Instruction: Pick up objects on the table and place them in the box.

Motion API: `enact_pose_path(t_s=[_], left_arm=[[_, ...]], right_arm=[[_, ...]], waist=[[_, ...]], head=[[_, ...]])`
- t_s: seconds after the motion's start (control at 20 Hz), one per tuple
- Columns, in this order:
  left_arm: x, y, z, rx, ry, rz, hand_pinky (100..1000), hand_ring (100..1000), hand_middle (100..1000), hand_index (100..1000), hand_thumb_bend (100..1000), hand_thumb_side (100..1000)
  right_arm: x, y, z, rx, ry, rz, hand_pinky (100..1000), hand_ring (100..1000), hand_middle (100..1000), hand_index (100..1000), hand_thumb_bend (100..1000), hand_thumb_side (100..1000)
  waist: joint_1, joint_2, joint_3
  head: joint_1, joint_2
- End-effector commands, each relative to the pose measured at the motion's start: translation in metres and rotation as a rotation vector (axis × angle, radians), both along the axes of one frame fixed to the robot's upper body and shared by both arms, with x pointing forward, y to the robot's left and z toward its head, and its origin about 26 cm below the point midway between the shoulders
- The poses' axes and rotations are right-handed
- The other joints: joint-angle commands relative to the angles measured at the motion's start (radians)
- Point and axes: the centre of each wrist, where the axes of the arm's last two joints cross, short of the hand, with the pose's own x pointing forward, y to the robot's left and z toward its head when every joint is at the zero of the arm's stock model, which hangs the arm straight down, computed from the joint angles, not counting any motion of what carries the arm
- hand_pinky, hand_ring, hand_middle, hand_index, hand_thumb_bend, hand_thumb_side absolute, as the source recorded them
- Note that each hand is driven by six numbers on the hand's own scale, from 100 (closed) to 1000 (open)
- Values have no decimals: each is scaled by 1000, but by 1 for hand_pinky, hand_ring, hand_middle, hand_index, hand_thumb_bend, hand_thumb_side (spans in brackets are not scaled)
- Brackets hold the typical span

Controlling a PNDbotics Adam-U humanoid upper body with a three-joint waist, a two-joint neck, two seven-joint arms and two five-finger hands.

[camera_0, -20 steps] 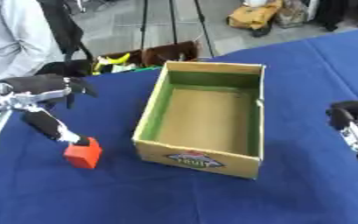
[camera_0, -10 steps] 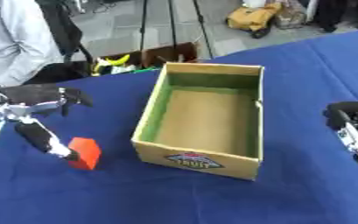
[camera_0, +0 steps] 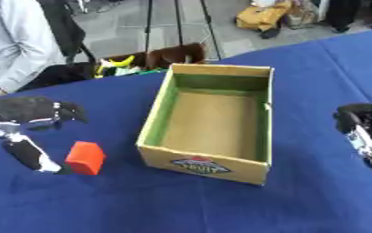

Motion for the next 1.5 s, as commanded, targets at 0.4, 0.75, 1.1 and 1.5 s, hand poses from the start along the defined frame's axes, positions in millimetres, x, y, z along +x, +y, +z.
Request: enact_pose_path(t_s=[0.4, 0.75, 1.1, 1.5], left_arm=[[2, 8, 1, 289, 184, -83, 406, 619, 874, 914, 647, 495], [4, 4, -6, 270, 197, -90, 387, 616, 867, 893, 627, 491], [8, 0, -14, 260, 215, -110, 360, 596, 806, 864, 591, 490], [7, -3, -7, 217, 189, -109, 268, 524, 679, 736, 301, 596]], right_arm=[[-2, -1, 9, -6, -34, 1, 851, 791, 502, 703, 262, 490], [-2, 0, 9, -3, -36, 2, 851, 791, 502, 703, 261, 490], [-2, 0, 10, -1, -38, 3, 851, 792, 502, 703, 261, 490], [-2, 0, 10, -2, -38, 1, 852, 792, 501, 703, 263, 490]], waist=[[-7, -16, -4], [-8, -14, -5], [-8, -12, -7], [-8, -10, -7]], head=[[6, 4], [6, -2], [5, -6], [7, -2]])
